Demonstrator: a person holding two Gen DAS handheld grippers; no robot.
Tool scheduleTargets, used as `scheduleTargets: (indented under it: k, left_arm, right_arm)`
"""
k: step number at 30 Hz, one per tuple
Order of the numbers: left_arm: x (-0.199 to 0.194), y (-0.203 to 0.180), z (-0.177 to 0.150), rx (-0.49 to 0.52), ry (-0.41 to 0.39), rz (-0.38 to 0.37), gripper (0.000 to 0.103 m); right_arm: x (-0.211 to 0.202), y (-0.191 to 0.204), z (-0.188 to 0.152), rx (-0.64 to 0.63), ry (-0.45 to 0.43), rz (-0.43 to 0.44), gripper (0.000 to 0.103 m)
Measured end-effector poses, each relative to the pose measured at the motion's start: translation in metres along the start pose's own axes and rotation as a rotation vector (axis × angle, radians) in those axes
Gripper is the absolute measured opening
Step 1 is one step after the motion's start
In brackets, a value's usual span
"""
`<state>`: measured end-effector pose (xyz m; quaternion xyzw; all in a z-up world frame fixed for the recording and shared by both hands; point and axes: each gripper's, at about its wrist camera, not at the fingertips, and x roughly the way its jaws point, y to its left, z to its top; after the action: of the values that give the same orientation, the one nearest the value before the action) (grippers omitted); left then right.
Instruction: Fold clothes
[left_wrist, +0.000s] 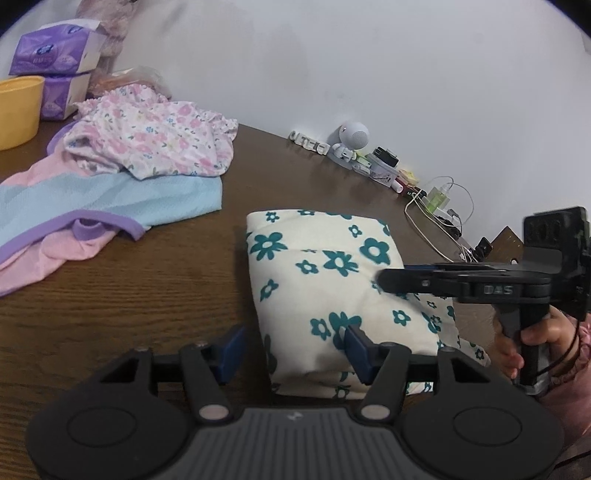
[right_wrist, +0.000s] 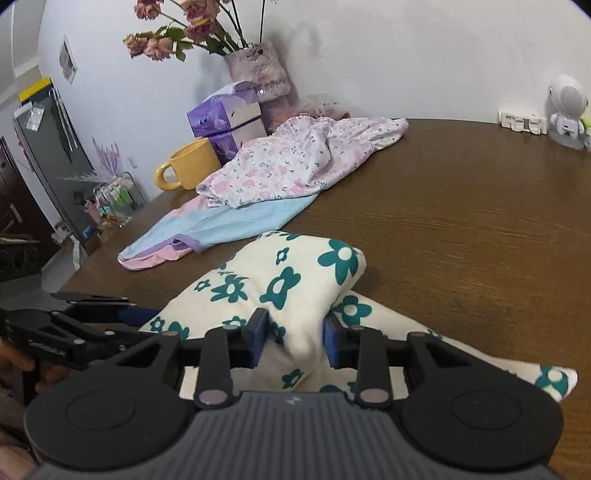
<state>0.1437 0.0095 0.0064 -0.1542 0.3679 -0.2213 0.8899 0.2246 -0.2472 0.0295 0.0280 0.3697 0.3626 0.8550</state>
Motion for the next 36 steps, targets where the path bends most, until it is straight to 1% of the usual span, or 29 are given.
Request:
scheduleTargets:
  k: [1, 4, 7, 8, 9, 10, 11, 12, 14, 16, 17, 20, 24, 27, 28, 29, 30, 31, 33, 34, 35, 36]
  left_arm:
    - [0.0, 0.001, 0.0, -0.01, 0.001, -0.005, 0.06]
    - [0.002, 0.003, 0.001, -0.056, 0.005, -0.03, 0.063]
    - [0.004, 0.004, 0.001, -0.111, 0.009, -0.06, 0.068]
    - [0.005, 0.004, 0.001, -0.129, 0.01, -0.07, 0.073]
    - [0.006, 0.004, 0.001, -0.147, 0.011, -0.08, 0.076]
    - [0.007, 0.004, 0.001, -0.166, 0.013, -0.09, 0.081]
    - [0.007, 0.005, 0.001, -0.184, 0.014, -0.1, 0.083]
    - [0.008, 0.005, 0.001, -0.203, 0.015, -0.11, 0.084]
    - [0.01, 0.005, 0.001, -0.239, 0.018, -0.13, 0.085]
    - [0.012, 0.006, 0.001, -0.276, 0.02, -0.15, 0.086]
    - [0.012, 0.006, 0.001, -0.294, 0.021, -0.16, 0.087]
    - [0.015, 0.006, 0.001, -0.349, 0.025, -0.19, 0.087]
    - [0.017, 0.006, 0.001, -0.406, -0.025, -0.153, 0.086]
    - [0.017, 0.007, 0.0, -0.447, -0.069, -0.129, 0.082]
    - [0.018, 0.008, -0.001, -0.458, -0.077, -0.114, 0.075]
    - [0.018, 0.009, -0.001, -0.47, -0.086, -0.099, 0.064]
    - [0.019, 0.01, -0.001, -0.481, -0.095, -0.083, 0.058]
    - [0.02, 0.013, -0.002, -0.492, -0.096, -0.079, 0.047]
    - [0.022, 0.016, -0.003, -0.506, -0.096, -0.077, 0.045]
    - [0.023, 0.017, -0.003, -0.508, -0.095, -0.08, 0.038]
    - [0.024, 0.018, -0.003, -0.506, -0.097, -0.085, 0.028]
    - [0.024, 0.018, -0.002, -0.5, -0.101, -0.087, 0.026]
  right_arm:
    - [-0.004, 0.001, 0.0, -0.003, -0.008, -0.009, 0.041]
    - [-0.021, 0.009, 0.002, -0.06, -0.063, -0.064, 0.041]
    - [-0.034, 0.026, 0.005, -0.17, -0.14, -0.103, 0.04]
    - [-0.036, 0.034, 0.004, -0.232, -0.163, -0.121, 0.04]
    - [-0.034, 0.042, 0.003, -0.294, -0.169, -0.136, 0.038]
    - [-0.028, 0.047, 0.001, -0.347, -0.144, -0.153, 0.035]
    - [-0.02, 0.052, -0.001, -0.398, -0.115, -0.17, 0.032]
    - [-0.012, 0.052, -0.003, -0.416, -0.083, -0.182, 0.027]
    - [0.005, 0.049, -0.006, -0.441, -0.017, -0.204, 0.026]
    - [0.012, 0.041, -0.006, -0.414, 0.017, -0.194, 0.026]
    - [0.011, 0.034, -0.004, -0.367, 0.022, -0.17, 0.026]
    - [0.009, 0.026, -0.004, -0.304, 0.024, -0.138, 0.026]
    - [0.007, 0.026, -0.009, -0.291, 0.012, -0.146, 0.026]
    - [0.007, 0.028, -0.011, -0.266, 0.0, -0.154, 0.027]
    - [0.007, 0.028, -0.013, -0.255, -0.005, -0.157, 0.027]
    - [0.007, 0.028, -0.014, -0.245, -0.01, -0.16, 0.028]
    - [0.006, 0.028, -0.014, -0.234, -0.015, -0.163, 0.028]
    - [0.006, 0.028, -0.015, -0.226, -0.02, -0.165, 0.028]
    - [0.006, 0.028, -0.016, -0.21, -0.03, -0.17, 0.028]
    - [0.005, 0.028, -0.017, -0.201, -0.035, -0.172, 0.028]
    - [0.005, 0.028, -0.017, -0.198, -0.039, -0.173, 0.028]
    - [0.005, 0.029, -0.017, -0.196, -0.043, -0.173, 0.028]
